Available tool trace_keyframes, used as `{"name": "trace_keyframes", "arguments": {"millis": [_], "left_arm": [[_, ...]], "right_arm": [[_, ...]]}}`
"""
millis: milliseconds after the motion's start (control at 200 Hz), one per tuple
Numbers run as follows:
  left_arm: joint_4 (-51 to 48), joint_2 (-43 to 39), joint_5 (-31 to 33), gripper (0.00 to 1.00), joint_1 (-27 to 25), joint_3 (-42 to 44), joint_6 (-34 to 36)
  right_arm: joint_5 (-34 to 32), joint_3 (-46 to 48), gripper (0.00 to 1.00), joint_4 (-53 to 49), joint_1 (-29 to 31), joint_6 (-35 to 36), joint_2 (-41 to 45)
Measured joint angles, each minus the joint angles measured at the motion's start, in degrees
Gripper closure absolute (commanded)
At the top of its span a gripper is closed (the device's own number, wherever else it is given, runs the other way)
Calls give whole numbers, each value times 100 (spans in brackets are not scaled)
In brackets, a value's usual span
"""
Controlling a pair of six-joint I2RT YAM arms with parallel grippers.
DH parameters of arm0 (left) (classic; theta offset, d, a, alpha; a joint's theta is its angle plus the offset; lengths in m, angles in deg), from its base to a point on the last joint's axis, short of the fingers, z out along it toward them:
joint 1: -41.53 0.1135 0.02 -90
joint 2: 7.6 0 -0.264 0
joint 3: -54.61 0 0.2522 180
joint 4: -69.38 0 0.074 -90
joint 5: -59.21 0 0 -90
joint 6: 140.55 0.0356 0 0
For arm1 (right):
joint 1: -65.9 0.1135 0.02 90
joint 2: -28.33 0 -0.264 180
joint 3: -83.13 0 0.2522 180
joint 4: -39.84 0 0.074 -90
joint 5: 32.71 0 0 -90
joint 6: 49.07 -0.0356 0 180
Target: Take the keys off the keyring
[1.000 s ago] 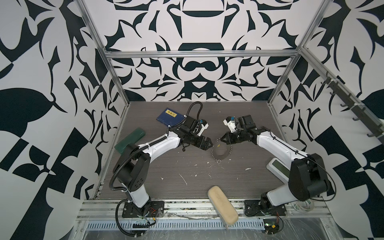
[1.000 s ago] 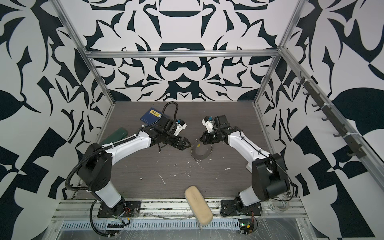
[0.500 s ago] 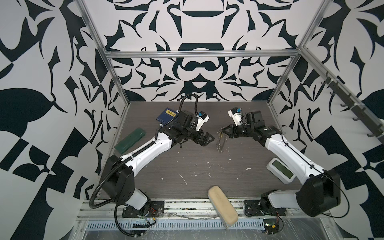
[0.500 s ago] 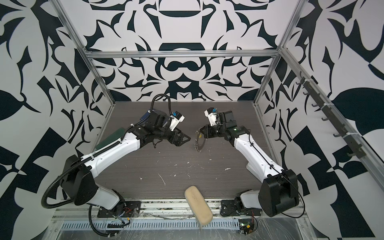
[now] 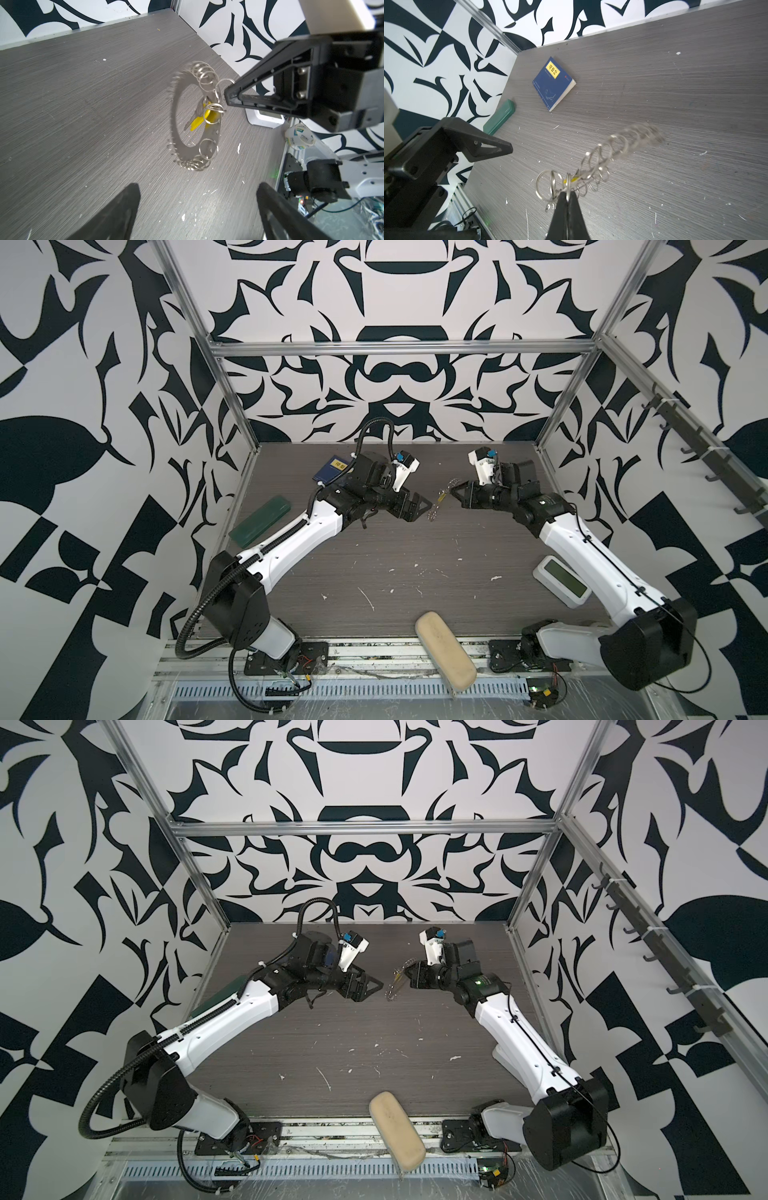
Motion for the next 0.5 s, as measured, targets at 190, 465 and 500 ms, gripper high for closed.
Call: {"name": "trace_keyframes", "arguments": {"millis": [190,465,500], "left_arm": [[46,155,72,11,-50,-164,-129],[236,79,739,13,-452,-52,605],[251,70,745,14,-479,-52,673]], "right_arm": [[-407,0,100,-11,0,-328,44],[-940,0,100,26,0,-911,358],[-975,0,100,46,0,-940,382]]}}
